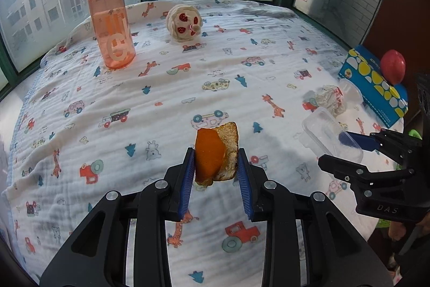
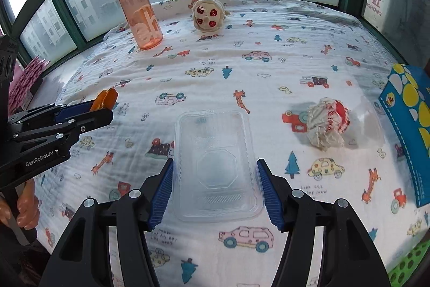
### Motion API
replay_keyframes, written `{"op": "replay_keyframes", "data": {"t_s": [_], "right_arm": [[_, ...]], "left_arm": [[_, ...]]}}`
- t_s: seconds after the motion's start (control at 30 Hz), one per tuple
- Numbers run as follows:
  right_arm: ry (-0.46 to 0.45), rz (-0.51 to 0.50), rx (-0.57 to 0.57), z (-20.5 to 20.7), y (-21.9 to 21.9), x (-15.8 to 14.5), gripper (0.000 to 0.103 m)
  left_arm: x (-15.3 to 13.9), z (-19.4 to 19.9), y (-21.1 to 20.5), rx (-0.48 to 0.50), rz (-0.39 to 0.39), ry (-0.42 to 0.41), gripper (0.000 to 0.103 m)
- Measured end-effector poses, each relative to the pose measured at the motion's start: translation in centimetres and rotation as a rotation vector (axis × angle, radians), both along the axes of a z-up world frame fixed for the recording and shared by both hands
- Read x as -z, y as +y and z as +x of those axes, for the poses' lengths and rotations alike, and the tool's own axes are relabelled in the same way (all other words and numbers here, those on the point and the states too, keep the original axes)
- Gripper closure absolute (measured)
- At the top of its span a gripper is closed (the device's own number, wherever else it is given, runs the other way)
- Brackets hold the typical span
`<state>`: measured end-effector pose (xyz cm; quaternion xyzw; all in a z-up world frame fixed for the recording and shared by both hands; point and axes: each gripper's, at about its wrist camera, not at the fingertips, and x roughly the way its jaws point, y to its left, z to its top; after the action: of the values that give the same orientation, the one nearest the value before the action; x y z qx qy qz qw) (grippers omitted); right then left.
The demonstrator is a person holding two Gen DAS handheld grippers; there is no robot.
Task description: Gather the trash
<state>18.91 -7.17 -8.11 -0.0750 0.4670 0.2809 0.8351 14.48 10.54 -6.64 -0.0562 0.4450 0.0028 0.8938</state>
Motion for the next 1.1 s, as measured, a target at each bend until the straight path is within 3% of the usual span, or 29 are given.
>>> {"op": "replay_keyframes", "data": {"t_s": [0.37,1.1], "right_arm": [[-0.075,0.036,0.15,-6.1,-7.3,-3.3,0.044],[-0.128,0.031,0.522,-12.4,-24.6,-5.3,0.044]], "left_arm": [[-1.5,-3.1,-6.6,0.106,-0.025,-0.034,0.073],[-3.3,-4.1,-20.5,0.371,-0.026,-0.055,0.073]]}}
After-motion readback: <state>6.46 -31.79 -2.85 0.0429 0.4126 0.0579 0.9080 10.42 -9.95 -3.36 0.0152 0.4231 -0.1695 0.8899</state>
